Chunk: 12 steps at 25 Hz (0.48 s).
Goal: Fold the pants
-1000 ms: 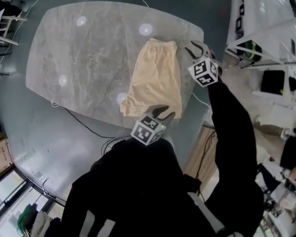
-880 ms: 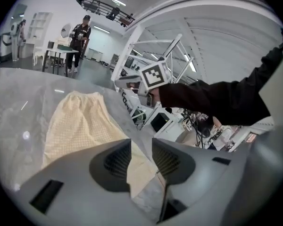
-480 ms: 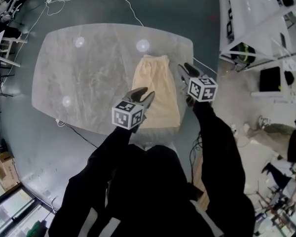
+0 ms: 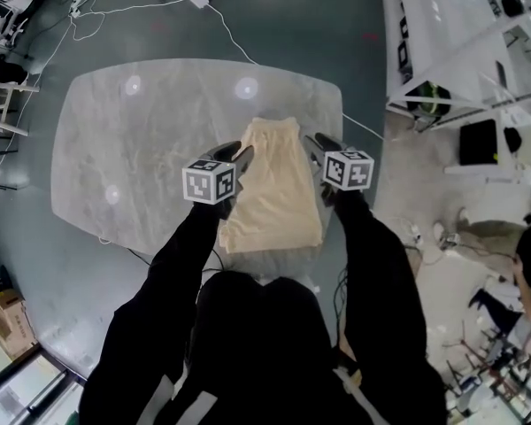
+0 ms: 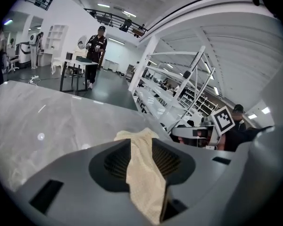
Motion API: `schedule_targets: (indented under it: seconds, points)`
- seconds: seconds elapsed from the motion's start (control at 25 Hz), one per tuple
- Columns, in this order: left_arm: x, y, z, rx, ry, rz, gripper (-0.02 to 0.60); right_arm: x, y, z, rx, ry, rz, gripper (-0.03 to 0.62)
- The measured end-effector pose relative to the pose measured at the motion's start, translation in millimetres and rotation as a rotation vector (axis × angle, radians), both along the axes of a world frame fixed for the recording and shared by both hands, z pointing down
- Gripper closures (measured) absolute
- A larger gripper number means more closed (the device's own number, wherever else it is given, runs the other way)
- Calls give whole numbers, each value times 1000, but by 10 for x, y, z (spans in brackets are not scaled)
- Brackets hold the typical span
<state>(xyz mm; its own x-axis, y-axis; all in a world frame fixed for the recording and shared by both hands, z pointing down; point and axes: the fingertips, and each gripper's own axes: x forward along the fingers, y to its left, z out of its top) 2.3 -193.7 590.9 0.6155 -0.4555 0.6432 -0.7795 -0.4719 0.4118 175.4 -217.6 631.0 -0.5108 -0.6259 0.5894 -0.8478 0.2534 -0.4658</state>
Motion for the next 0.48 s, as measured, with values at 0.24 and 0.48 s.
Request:
schedule_targets:
  seconds: [0.24,0.48]
  points:
    - [-90,-312,387,-75,-10,11,460,-113,-126,333,-94,-4,-3,454]
    - [-75,-564,621,-120,-25,61,460,-216,-289,598,-163,14,-35,454]
